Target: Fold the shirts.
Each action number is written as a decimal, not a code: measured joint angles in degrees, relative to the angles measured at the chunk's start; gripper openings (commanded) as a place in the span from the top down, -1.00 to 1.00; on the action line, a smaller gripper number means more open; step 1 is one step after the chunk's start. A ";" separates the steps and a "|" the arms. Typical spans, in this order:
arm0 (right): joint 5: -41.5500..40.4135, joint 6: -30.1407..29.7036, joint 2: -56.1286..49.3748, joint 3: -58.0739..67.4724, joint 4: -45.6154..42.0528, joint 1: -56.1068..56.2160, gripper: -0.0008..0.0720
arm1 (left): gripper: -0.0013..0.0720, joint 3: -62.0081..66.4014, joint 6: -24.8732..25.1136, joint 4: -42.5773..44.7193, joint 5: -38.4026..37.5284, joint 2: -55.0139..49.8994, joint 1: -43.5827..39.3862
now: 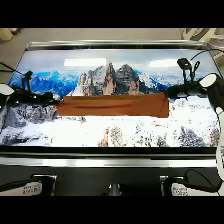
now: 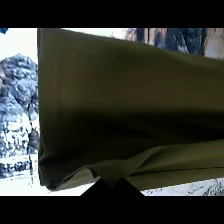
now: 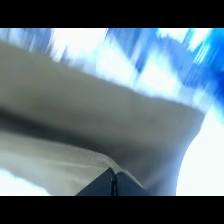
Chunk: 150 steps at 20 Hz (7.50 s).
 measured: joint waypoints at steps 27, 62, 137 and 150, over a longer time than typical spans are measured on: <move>12.13 1.01 -22.14 6.67 10.73 -3.85 0.92 | -0.21 23.61 -1.46 -1.42 -7.13 -6.14 -6.71; 0.85 4.04 -10.08 7.04 32.20 28.55 -0.92 | 0.90 22.45 -0.52 -13.75 11.19 -0.07 -15.23; 19.37 -0.09 1.22 17.79 -21.11 -41.29 -0.85 | 0.73 28.11 -8.79 24.85 -4.76 6.32 -18.62; 36.61 4.15 0.17 12.31 -23.45 -11.08 -0.69 | -0.53 1.40 -25.05 34.45 -9.64 9.03 -20.81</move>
